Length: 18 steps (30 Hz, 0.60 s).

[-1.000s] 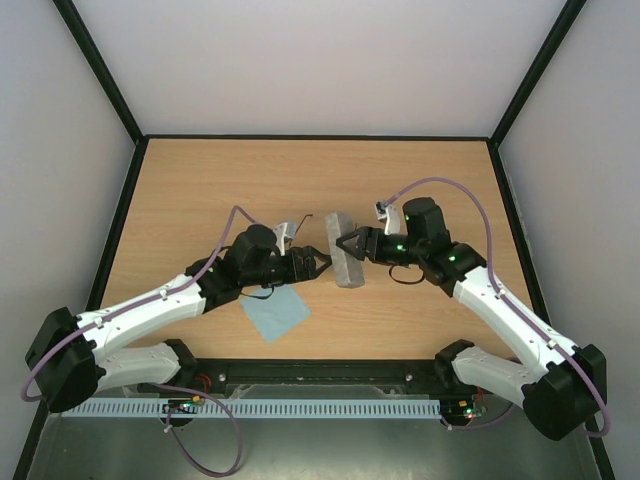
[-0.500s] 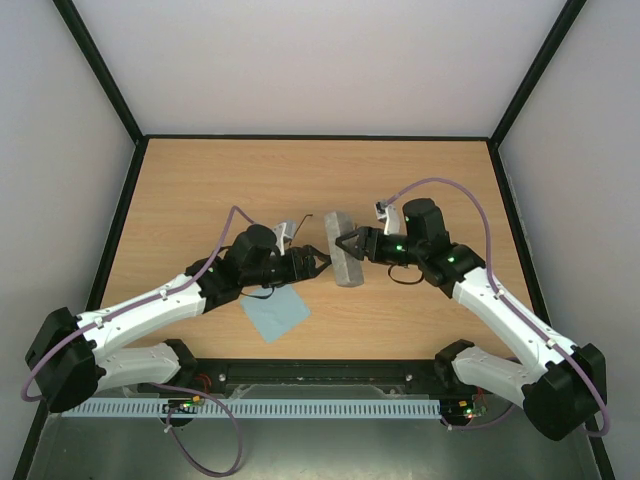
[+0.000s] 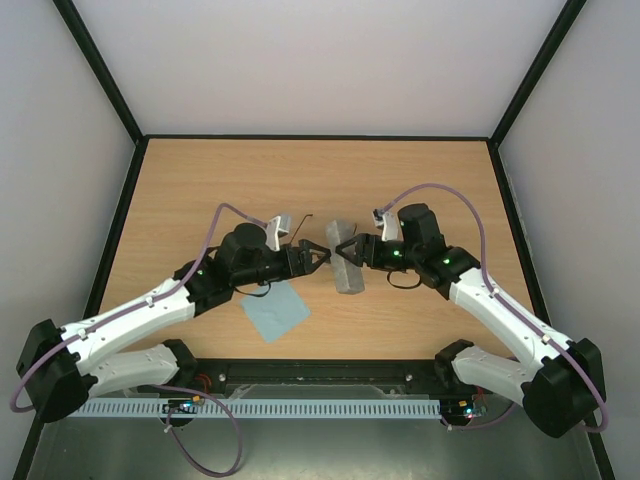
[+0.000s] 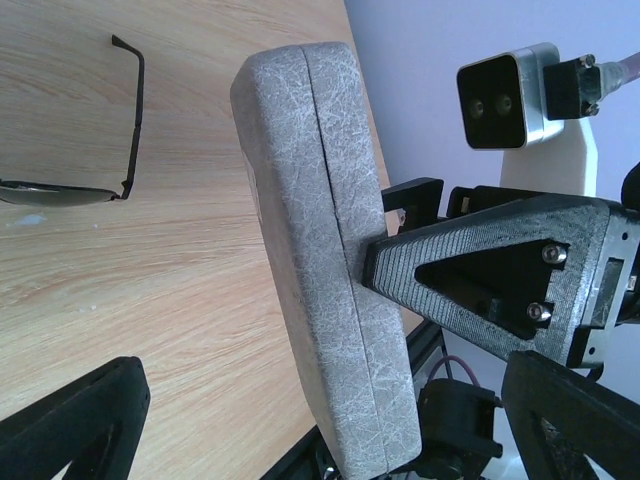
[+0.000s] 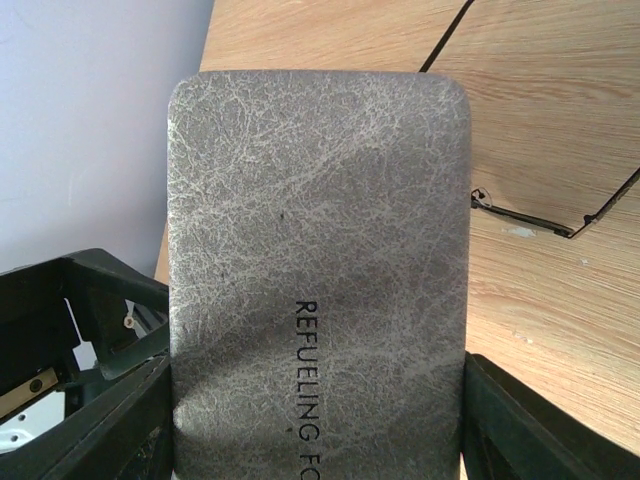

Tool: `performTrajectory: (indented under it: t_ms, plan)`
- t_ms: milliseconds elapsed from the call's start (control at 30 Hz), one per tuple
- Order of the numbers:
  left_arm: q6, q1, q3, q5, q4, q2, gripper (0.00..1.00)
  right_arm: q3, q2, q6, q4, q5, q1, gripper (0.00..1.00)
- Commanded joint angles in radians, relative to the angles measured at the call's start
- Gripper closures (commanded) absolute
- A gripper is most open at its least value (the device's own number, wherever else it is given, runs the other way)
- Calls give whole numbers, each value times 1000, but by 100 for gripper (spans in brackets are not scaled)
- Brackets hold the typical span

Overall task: Organize the sunglasses
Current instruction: Open the sunglasses case.

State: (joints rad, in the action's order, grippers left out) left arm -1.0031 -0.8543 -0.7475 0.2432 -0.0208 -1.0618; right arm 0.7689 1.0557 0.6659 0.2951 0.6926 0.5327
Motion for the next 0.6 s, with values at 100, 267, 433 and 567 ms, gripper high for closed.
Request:
performTrajectory:
  t_ms: [100, 267, 433, 567]
  plan:
    - [-3, -10, -1, 36, 58, -42, 1, -12, -3, 41, -88, 60, 7, 59]
    - [-6, -21, 9, 43, 90, -78, 1, -20, -12, 78, -132, 99, 9, 59]
    - [-10, -26, 22, 42, 102, -100, 6, -20, -21, 94, -143, 106, 9, 59]
    - [-15, -28, 35, 36, 99, -94, 12, -18, -31, 104, -149, 101, 9, 60]
